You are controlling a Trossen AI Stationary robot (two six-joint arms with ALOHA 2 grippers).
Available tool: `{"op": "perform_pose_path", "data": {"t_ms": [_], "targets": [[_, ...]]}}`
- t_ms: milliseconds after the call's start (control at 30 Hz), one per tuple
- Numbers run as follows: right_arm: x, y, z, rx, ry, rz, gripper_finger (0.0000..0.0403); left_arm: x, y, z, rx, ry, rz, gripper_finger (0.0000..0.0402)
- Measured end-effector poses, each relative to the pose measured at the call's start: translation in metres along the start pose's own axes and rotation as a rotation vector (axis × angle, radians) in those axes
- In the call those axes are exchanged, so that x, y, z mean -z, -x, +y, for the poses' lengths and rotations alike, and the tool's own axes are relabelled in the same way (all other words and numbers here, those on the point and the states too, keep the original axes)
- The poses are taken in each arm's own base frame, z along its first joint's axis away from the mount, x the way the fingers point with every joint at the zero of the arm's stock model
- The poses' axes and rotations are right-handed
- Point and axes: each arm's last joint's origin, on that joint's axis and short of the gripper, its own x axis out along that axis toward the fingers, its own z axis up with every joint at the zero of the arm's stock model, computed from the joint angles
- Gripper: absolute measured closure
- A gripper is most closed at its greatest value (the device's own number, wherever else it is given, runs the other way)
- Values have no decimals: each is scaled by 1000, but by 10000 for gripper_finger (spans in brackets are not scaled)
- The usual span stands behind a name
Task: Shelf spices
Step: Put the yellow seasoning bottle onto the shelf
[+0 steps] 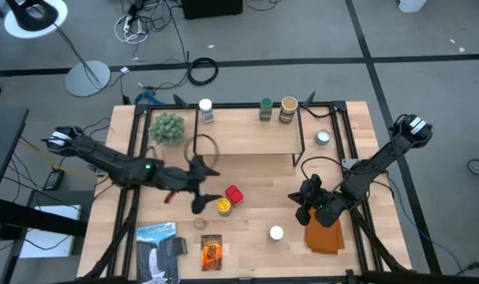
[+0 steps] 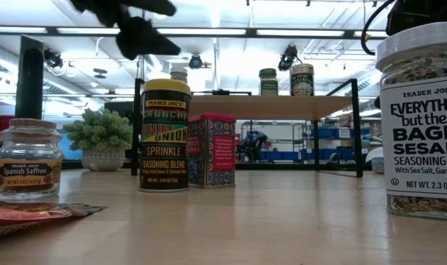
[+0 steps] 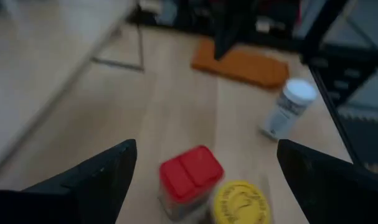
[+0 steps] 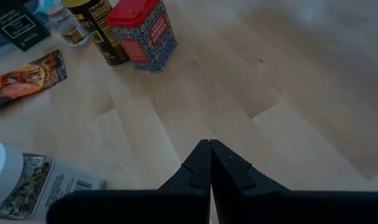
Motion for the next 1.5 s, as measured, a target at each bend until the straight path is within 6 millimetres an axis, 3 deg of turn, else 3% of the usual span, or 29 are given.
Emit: {"op": "perform_pose_path", "data": {"t_ms": [233, 467, 833, 1300, 1500], "targets": [[1, 0, 1, -20, -26, 35, 400, -20, -36, -23, -12, -83, 326, 9], [1, 0, 1, -34, -57, 54, 401, -27, -64, -39, 7, -88, 561, 9], [1, 0, 2, -35, -38, 54, 400, -4, -99, -45, -43, -61, 742, 9], [-4, -5, -2, -8, 5, 43, 399, 3, -104, -43, -90, 3, 776, 12], [-5, -7, -3, -3, 8, 45, 401, 1, -106, -39, -89, 19, 770, 83]]}}
